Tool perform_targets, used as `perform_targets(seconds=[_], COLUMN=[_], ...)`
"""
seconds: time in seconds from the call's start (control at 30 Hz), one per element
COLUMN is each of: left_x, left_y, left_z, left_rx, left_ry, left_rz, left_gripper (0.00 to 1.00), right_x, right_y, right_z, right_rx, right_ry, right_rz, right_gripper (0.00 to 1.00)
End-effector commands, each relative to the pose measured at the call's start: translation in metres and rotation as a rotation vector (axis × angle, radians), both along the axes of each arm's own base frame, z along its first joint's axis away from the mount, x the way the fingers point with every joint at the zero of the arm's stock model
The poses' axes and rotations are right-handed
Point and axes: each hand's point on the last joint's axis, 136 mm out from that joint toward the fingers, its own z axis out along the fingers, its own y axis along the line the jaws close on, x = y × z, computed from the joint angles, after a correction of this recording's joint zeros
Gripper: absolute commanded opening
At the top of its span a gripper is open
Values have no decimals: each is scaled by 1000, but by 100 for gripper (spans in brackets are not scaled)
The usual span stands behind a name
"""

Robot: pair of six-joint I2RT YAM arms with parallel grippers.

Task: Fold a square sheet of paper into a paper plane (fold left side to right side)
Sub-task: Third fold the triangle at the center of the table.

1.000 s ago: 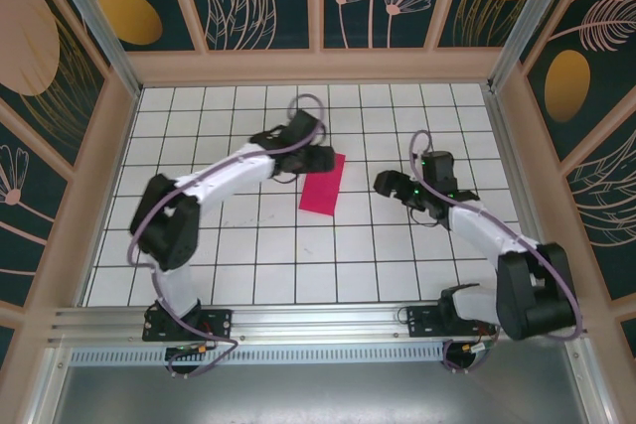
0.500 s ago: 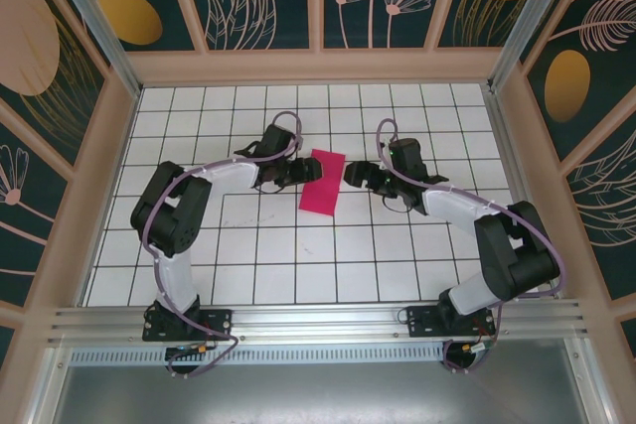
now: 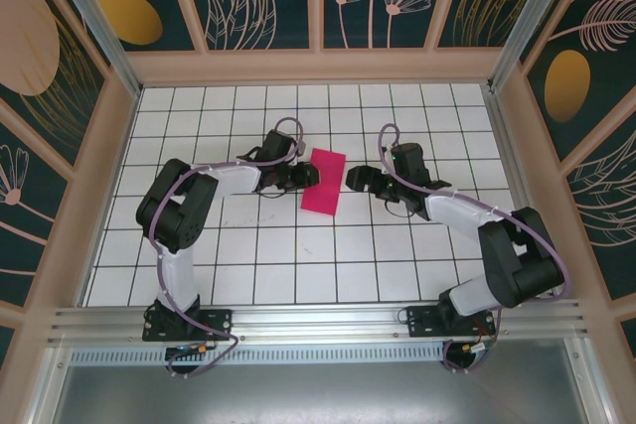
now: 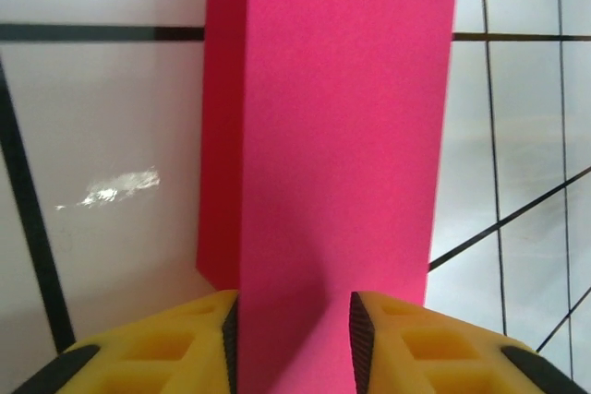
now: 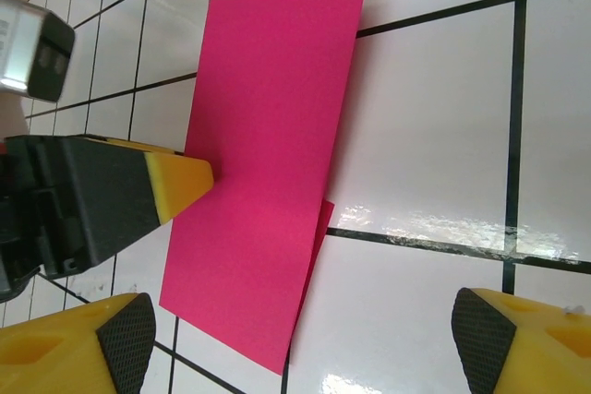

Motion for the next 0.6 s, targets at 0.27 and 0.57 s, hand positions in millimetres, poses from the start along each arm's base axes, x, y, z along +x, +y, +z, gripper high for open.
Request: perform_targets(seconds=[0.27, 0.57], left_x=[-11, -23], left_y=[3, 0], left_z=[21, 33], left_rx=[-84, -186], left_ry=[-3, 39], left_rz=[63, 101], left_gripper=[6, 3], right_x=[-23, -78], right_y=[10, 53], right_z=[30, 35], right_rx=[-110, -345], right_ry=[-319, -810], right_rz=[156, 382], right_gripper=[87, 88])
